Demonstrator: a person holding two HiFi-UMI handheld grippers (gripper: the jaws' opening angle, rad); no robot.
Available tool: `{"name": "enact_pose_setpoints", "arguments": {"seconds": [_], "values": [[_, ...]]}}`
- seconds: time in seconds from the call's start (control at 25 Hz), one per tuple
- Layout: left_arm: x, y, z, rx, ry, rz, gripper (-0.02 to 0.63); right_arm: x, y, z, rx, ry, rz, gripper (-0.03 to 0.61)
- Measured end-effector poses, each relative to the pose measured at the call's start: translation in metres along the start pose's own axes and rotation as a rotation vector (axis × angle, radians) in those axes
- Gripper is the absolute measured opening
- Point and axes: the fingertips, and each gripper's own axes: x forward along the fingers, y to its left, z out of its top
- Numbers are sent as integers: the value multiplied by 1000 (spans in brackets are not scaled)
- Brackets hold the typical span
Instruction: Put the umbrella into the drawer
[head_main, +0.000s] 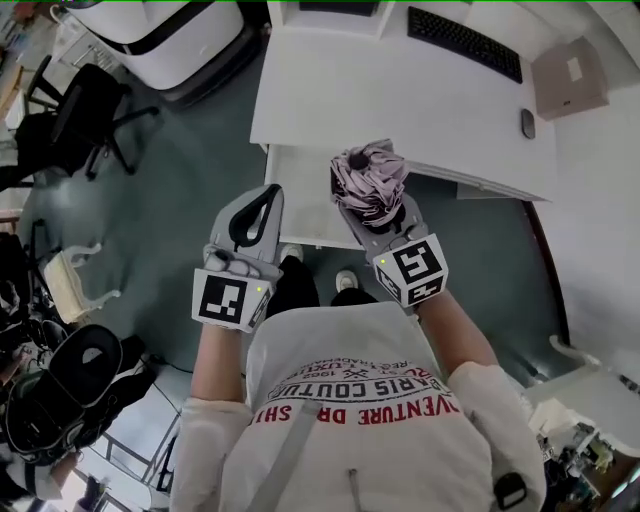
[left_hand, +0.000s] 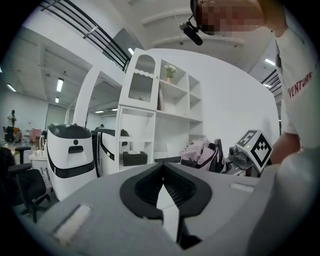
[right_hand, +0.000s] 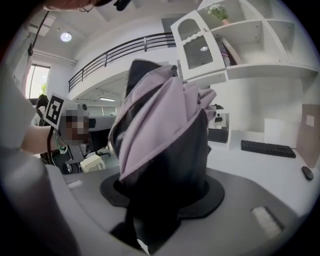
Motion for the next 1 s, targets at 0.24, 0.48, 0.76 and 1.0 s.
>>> {"name": "enact_pose_setpoints", "arguments": {"seconds": [0.24,0.48,0.76,1.0], "values": [[29,35,-56,-62,52,-66,6,67,0,-60,-96,166,89,206],[42,49,-117,-69,124,-150,8,119,4,-163,-143,458,195,209],[51,89,-165,-147,146,-115,6,168,6,-246,-173,648,280,210],[55,107,-203,-177,156,-112,6,208,6,-307,-204,759,320,212]]}}
